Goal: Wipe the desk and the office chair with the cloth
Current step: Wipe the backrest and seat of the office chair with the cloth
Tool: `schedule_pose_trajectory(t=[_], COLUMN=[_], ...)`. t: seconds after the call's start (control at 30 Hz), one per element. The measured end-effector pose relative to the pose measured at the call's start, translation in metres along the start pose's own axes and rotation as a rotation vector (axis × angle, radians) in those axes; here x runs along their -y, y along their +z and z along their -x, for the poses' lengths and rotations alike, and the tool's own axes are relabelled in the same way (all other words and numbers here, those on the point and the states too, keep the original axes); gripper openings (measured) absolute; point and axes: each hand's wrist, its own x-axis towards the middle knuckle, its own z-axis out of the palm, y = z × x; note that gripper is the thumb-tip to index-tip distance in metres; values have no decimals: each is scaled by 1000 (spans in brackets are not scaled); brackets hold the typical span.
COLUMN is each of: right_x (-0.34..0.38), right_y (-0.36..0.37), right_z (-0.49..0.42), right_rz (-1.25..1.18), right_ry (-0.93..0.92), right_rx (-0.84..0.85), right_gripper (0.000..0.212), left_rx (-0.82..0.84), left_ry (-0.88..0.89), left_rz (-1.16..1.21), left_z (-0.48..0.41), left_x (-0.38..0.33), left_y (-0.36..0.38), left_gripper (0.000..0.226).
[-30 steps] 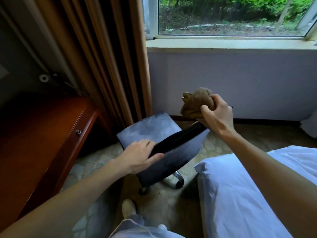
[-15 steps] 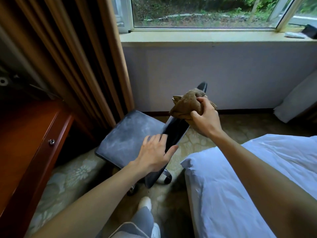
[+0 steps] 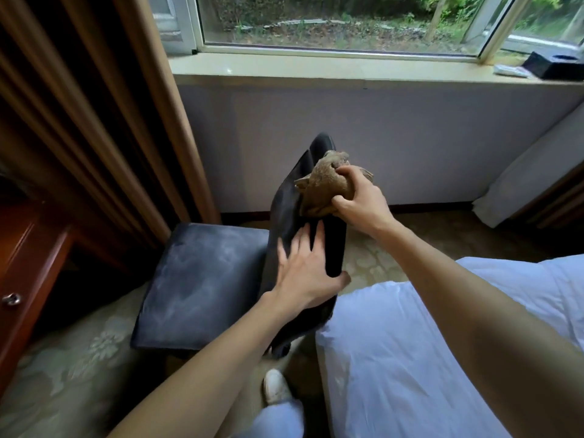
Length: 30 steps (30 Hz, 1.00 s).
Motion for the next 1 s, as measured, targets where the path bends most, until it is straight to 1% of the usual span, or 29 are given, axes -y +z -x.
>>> schedule_pose_trajectory(t=[0.07, 0.17, 0.23, 0.3, 0.5, 0.73, 0.87, 1.0], right_x=[-3, -7, -7, -8, 0, 12, 9, 2], right_y=[-2, -5, -6, -5, -7, -6, -11, -16], right_z=[-16, -39, -50, -59, -87, -120, -139, -163], right_rz=[21, 47, 48, 44, 75, 210, 288, 268], right_ry=[-32, -70, -91, -111, -128, -182, -239, -272], right_rx=[28, 72, 62, 61, 144, 253, 297, 347], right_gripper=[62, 67, 66, 65, 68, 65, 68, 69], left_rx=[53, 50, 66, 49, 25, -45, -92, -146], left_ry=[11, -2, -4, -10, -6, -27, -69, -121], left_rz=[48, 113, 123, 133, 153, 238, 263, 282], left_z=[-20, -43, -52, -58, -76, -94, -113, -130], left_x=[-5, -11, -16, -19, -18, -13, -24, -31], left_y=[3, 5, 3, 1, -9, -11, -6, 1], left_gripper=[115, 119, 121, 121, 119, 121, 120, 116])
